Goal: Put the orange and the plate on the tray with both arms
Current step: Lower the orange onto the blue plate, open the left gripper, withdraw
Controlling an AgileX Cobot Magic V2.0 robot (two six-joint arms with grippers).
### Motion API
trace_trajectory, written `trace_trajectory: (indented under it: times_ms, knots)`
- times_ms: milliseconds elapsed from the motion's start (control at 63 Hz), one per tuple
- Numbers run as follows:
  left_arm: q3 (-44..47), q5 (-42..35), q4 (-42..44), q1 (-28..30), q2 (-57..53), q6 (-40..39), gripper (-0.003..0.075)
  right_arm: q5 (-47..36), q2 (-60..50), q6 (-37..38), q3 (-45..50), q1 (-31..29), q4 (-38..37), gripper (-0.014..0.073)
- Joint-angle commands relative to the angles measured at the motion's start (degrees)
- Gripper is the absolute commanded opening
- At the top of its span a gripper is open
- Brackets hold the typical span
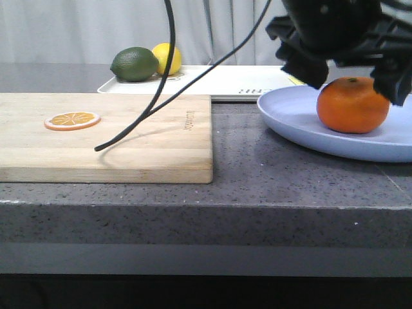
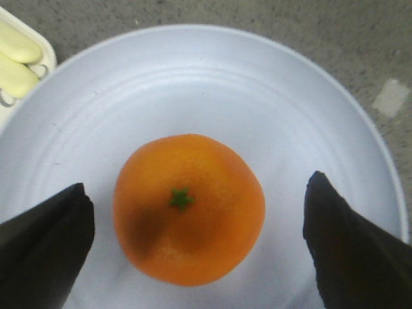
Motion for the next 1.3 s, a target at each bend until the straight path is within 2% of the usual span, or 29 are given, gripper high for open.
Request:
trace_trajectory:
  times_ms: [0, 270, 874, 1287]
  knots:
    - [-2.14, -0.03, -0.62, 0.84, -9.18, -1.47, 0.0641, -3.72, 0.44, -0.27, -1.75, -0.01, -0.2, 0.0478]
    - [1.14, 6.0, 0.18, 5.39, -22.59, -1.47, 0.0641, -3.77, 0.44, -0.27, -1.75, -0.01, -0.2, 0.0478]
    - [42.21, 2.1, 2.59, 21.13, -61.59, -1.47, 0.064, -3.89, 0.44, -0.27, -1.75, -0.01, -0.2, 0.0478]
    - [59.01, 2.9, 3.0, 22.44, -80.02, -1.47, 0.064, -2.97, 0.44, -0.27, -1.75, -0.01, -0.2, 0.0478]
